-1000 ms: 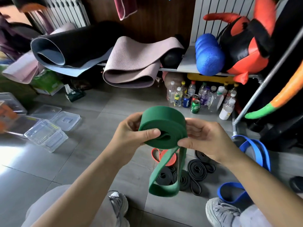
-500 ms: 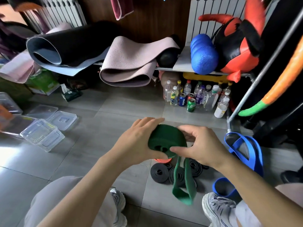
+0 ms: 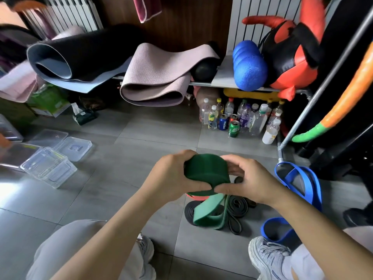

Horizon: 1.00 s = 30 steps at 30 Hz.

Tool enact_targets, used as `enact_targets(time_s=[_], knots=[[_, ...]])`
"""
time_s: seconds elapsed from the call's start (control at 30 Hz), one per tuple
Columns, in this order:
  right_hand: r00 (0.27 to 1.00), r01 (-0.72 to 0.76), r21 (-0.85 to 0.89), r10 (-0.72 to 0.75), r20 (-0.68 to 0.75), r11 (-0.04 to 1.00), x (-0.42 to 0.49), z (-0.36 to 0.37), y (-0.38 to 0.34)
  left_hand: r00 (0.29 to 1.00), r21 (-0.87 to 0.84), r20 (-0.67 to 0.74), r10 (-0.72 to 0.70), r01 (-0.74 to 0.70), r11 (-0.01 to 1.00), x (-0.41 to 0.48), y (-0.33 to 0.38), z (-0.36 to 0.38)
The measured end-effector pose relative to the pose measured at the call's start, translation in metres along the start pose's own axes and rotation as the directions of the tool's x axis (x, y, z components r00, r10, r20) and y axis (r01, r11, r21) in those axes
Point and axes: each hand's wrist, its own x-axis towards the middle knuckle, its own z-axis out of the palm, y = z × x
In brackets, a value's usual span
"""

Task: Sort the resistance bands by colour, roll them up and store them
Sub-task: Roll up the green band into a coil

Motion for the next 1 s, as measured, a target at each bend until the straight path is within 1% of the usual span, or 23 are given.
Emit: enact_targets(time_s=[0.07,0.13,0.2,0.27,0.3,0.37,0.47,0.5,0.53,0.57,0.6,0.63,0.67,0.7,0.77,0.8,0.83,0.9,1.0], knots=[[1.0,0.03,0.173,-0.031,0.003,0.985,-0.001,-0.003,0.002,0.999,-0.178,-0.047,-0.025,0.016,0.984,-0.001,0.0,-0.004],[0.995,0.095,0.289,-0.089,-0.032,0.952,0.0,-0.003,0.001,0.995,-0.353,-0.092,-0.036,0.001,0.936,-0.002,0.0,-0.005],[0.989,0.147,0.398,-0.129,-0.072,0.905,0.0,-0.001,-0.004,0.992,-0.521,-0.119,-0.036,-0.032,0.853,-0.003,0.002,-0.003],[0.985,0.17,0.48,-0.137,-0.103,0.861,0.0,-0.002,-0.008,0.993,-0.666,-0.11,-0.05,-0.037,0.745,-0.005,0.004,0.001],[0.985,0.172,0.5,-0.136,-0.108,0.849,-0.001,-0.003,-0.009,0.993,-0.712,-0.101,-0.057,-0.032,0.701,-0.006,0.005,0.003],[0.988,0.156,0.502,-0.127,-0.091,0.851,-0.001,-0.008,-0.012,0.994,-0.753,-0.086,-0.064,-0.023,0.658,-0.006,0.005,0.006],[0.99,0.133,0.407,-0.1,-0.102,0.904,-0.004,-0.011,-0.013,0.998,-0.776,-0.031,-0.058,0.012,0.63,-0.005,0.003,0.007],[0.989,0.128,0.366,-0.09,-0.119,0.922,-0.005,-0.01,-0.014,0.999,-0.757,-0.002,-0.05,0.031,0.652,-0.004,0.002,0.007],[0.988,0.12,0.328,-0.08,-0.135,0.937,-0.006,-0.009,-0.013,0.999,-0.708,0.027,-0.041,0.048,0.704,-0.002,0.0,0.007],[0.988,0.104,0.292,-0.063,-0.144,0.951,-0.007,-0.008,-0.013,0.998,-0.616,0.046,-0.034,0.055,0.786,0.0,-0.003,0.006],[0.988,0.083,0.25,-0.047,-0.149,0.965,-0.008,-0.007,-0.011,0.999,-0.48,0.042,-0.032,0.048,0.876,0.002,-0.006,0.006],[0.988,0.059,0.197,-0.03,-0.149,0.979,-0.008,-0.006,-0.009,1.0,-0.332,0.025,-0.017,0.024,0.943,0.003,-0.009,0.005],[0.989,0.038,0.135,-0.018,-0.144,0.99,-0.008,-0.004,-0.007,1.0,-0.203,0.014,0.022,-0.019,0.979,0.003,-0.012,0.005],[0.991,0.02,0.072,-0.01,-0.133,0.997,-0.008,-0.003,-0.006,0.996,-0.106,0.02,0.086,-0.083,0.991,0.001,-0.013,0.005],[0.994,-0.002,-0.025,-0.001,-0.11,1.0,-0.008,0.0,-0.005,0.958,0.053,0.073,0.279,-0.283,0.958,-0.002,-0.014,0.009],[0.995,-0.009,-0.061,0.003,-0.103,0.998,-0.009,0.001,-0.004,0.925,0.142,0.101,0.367,-0.378,0.915,-0.003,-0.016,0.014],[0.995,-0.02,-0.094,0.01,-0.097,0.995,-0.009,0.002,-0.004,0.896,0.222,0.12,0.428,-0.445,0.868,-0.003,-0.018,0.018],[0.996,-0.039,-0.129,0.029,-0.082,0.991,-0.009,0.001,-0.005,0.87,0.314,0.121,0.478,-0.491,0.813,-0.001,-0.022,0.024],[0.997,-0.047,-0.064,0.043,-0.059,0.997,-0.008,0.001,-0.004,0.846,0.322,0.058,0.53,-0.519,0.792,0.003,-0.026,0.023]])
